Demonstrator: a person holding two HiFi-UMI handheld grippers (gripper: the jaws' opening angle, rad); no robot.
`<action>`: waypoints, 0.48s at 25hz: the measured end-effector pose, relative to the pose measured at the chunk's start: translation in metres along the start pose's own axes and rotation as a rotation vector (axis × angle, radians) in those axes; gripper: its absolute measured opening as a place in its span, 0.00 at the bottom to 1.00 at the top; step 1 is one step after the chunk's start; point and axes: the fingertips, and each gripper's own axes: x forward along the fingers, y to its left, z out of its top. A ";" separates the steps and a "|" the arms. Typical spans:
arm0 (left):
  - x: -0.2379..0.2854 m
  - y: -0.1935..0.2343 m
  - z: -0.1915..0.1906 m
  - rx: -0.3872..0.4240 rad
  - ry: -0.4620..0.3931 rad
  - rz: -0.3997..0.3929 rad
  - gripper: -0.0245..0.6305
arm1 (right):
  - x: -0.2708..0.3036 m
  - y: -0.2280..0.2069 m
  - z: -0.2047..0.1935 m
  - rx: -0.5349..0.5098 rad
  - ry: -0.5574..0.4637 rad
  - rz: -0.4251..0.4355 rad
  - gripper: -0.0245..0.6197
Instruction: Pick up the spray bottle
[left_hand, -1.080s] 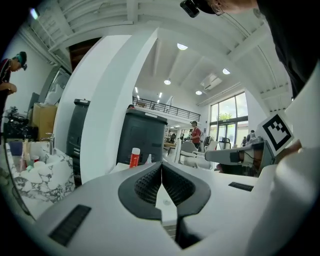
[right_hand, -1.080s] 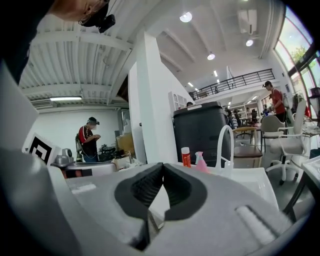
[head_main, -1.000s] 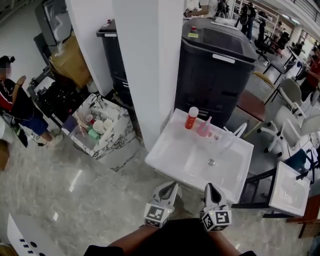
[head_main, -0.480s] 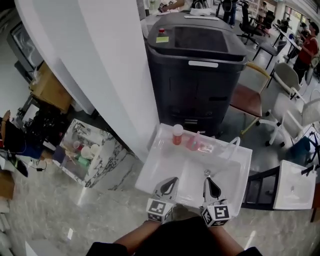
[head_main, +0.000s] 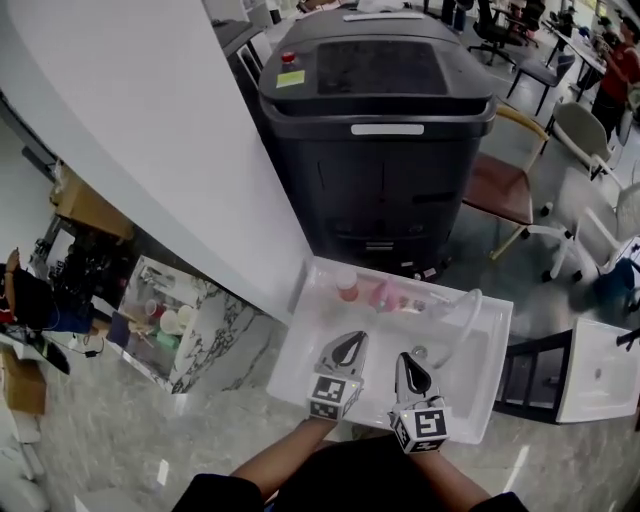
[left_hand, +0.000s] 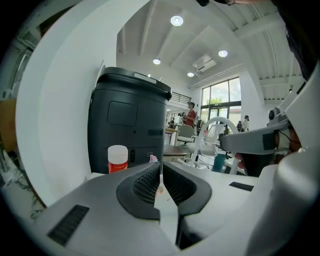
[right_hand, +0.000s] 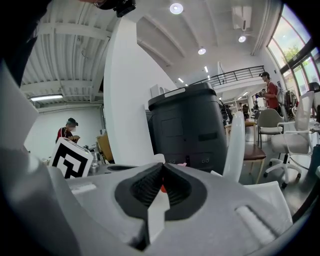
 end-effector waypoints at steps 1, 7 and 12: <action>0.008 0.001 0.000 0.003 0.011 -0.005 0.10 | 0.002 -0.002 0.001 0.005 0.001 0.000 0.04; 0.055 0.005 -0.007 0.036 0.070 -0.029 0.24 | 0.009 -0.005 0.000 0.013 0.010 0.025 0.04; 0.090 0.008 -0.024 0.031 0.135 -0.046 0.39 | 0.017 -0.001 -0.002 0.017 0.017 0.049 0.04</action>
